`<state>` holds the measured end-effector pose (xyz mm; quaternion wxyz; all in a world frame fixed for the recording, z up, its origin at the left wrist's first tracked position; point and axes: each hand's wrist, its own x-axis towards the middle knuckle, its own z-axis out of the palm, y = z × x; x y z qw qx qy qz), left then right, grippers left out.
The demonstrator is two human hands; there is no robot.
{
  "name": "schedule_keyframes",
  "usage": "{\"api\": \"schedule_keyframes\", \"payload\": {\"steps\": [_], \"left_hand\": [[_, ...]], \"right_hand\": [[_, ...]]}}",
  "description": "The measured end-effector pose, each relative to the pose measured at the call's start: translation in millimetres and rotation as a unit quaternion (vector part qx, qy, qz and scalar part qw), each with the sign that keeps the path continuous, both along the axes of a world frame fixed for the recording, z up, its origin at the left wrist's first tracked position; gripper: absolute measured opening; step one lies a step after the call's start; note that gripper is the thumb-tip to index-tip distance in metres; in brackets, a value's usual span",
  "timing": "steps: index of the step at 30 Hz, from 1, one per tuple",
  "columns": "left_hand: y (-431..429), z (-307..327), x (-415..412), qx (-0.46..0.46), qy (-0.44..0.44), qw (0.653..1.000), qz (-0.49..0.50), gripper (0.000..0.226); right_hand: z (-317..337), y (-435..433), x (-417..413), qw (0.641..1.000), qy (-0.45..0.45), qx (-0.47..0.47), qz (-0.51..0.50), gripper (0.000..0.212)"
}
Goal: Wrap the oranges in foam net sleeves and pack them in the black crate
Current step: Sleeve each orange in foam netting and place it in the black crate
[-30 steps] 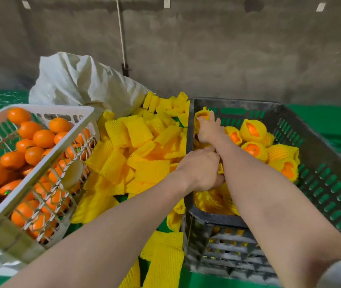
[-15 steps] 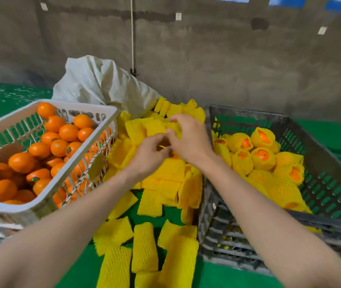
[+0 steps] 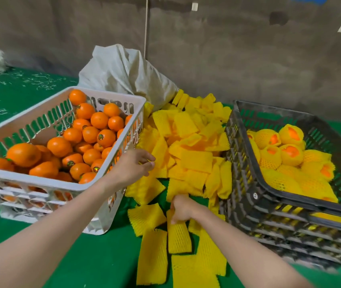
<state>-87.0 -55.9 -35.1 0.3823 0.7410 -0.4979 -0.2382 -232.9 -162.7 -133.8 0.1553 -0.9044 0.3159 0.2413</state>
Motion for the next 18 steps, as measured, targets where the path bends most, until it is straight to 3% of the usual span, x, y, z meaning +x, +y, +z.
{"api": "schedule_keyframes", "payload": {"steps": [4,7,9,13,16,18], "left_hand": [[4,-4,4,0.04,0.001,0.998,-0.045,0.028],[8,-4,1,0.065,-0.023,0.99,-0.121,0.058],[10,-3,-3,0.049,-0.033,0.984,-0.171,0.068],[14,6,3,-0.056,-0.139,0.983,-0.102,0.034],[18,22,18,-0.117,-0.142,0.982,-0.031,0.016],[21,33,31,-0.149,-0.151,0.977,-0.021,0.015]], "right_hand": [[40,-4,8,0.992,-0.113,0.033,-0.042,0.034],[83,1,4,0.951,-0.246,0.176,-0.067,0.017],[110,5,2,0.93,-0.294,0.216,-0.049,0.014],[141,13,4,0.923,-0.36,0.136,-0.012,0.011],[150,20,18,0.883,-0.438,0.161,-0.047,0.017],[150,24,33,0.875,-0.454,0.157,-0.051,0.025]]}}
